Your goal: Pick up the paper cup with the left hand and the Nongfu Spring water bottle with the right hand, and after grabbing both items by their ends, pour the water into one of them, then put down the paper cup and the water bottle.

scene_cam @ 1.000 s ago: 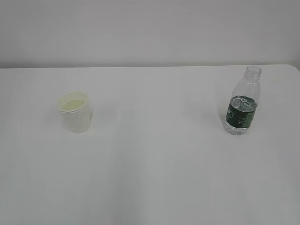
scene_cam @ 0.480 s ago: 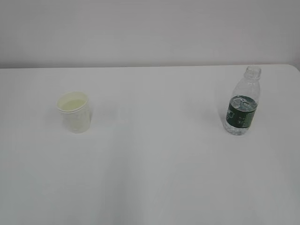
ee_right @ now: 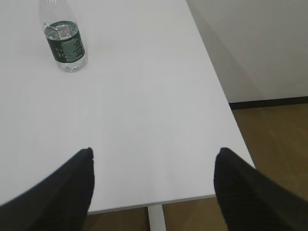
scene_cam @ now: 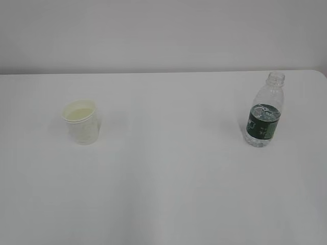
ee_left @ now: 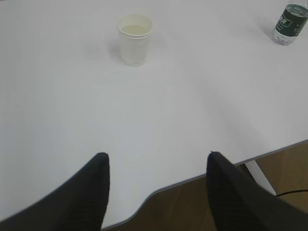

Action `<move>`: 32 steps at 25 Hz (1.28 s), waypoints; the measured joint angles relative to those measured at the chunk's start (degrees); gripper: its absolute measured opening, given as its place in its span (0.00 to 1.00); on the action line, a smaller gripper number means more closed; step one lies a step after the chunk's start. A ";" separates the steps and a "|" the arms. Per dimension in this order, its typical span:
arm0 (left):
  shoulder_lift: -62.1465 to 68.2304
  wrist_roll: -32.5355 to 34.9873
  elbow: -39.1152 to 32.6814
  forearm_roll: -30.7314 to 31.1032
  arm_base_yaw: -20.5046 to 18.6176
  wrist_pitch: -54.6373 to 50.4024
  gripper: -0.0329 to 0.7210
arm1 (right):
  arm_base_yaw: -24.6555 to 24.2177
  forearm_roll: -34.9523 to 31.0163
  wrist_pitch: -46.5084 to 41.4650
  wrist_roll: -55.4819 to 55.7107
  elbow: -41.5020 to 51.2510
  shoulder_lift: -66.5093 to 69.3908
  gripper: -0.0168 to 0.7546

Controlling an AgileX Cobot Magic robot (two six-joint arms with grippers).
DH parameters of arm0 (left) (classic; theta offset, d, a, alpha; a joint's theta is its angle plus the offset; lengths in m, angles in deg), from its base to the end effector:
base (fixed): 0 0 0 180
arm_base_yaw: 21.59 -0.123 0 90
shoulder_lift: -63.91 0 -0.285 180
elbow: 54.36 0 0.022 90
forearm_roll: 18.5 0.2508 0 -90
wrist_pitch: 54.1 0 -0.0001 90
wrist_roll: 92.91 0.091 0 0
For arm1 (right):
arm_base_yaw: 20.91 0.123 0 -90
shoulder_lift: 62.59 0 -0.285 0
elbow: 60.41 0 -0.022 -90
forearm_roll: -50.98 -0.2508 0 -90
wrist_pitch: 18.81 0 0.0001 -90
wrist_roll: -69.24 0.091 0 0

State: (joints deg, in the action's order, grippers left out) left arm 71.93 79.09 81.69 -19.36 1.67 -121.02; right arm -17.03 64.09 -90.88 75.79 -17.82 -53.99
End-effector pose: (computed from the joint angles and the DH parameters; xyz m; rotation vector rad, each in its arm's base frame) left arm -0.0176 0.0062 0.2906 0.2804 2.0751 -0.3505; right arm -0.0241 -0.0213 0.2917 0.1001 2.1306 -0.1681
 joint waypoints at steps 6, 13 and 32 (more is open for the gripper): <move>0.00 -0.02 -1.17 0.47 0.00 0.11 0.64 | 0.00 -1.48 3.10 -0.05 4.02 -0.05 0.79; 0.00 -0.02 -1.32 2.79 0.00 0.11 0.64 | 0.00 -1.56 5.76 -0.14 5.61 -0.05 0.79; 0.00 -0.02 -2.85 4.30 0.00 3.22 0.63 | 0.00 -1.56 5.97 -0.14 5.95 -0.05 0.79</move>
State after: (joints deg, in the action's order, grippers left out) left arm 71.93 79.07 78.85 -15.06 1.67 -117.80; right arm -17.03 62.53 -84.91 75.65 -11.87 -54.04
